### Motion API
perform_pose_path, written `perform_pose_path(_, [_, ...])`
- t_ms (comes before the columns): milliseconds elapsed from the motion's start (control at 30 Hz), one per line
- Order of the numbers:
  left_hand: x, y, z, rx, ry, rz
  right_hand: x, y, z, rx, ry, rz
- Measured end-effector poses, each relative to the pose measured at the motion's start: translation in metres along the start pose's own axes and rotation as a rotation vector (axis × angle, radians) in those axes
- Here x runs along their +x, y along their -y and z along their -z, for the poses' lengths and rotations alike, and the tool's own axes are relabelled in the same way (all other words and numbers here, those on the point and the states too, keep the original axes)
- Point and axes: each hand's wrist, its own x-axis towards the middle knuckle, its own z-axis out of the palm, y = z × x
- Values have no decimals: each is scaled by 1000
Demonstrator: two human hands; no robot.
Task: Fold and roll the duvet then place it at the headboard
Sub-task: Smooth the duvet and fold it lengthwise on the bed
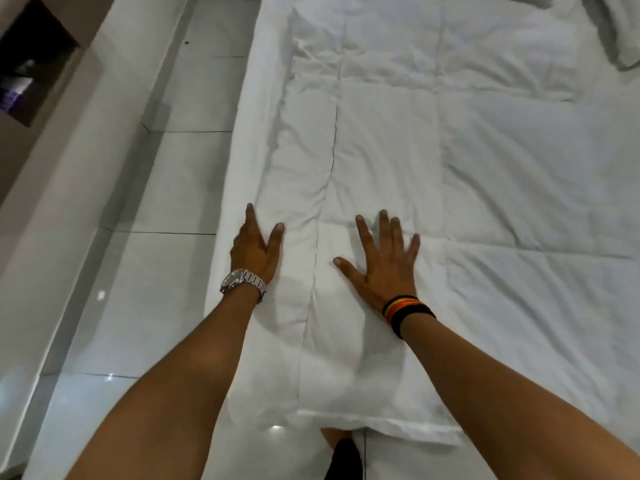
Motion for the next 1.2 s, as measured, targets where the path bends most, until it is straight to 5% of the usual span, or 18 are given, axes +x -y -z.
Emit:
perform_pose_path(333, [52, -19, -7, -22, 45, 41, 17, 22, -25, -122, 61, -138])
perform_pose_path(500, [64, -15, 2, -364, 85, 86, 26, 48, -23, -65, 56, -214])
perform_pose_path(633, [46, 33, 19, -327, 29, 97, 7, 66, -26, -77, 88, -202])
perform_pose_path(833, [43, 38, 32, -170, 211, 129, -8, 88, -24, -36, 159, -333])
perform_pose_path(1200, [291, -74, 23, -639, 477, 162, 214, 164, -23, 74, -191, -492])
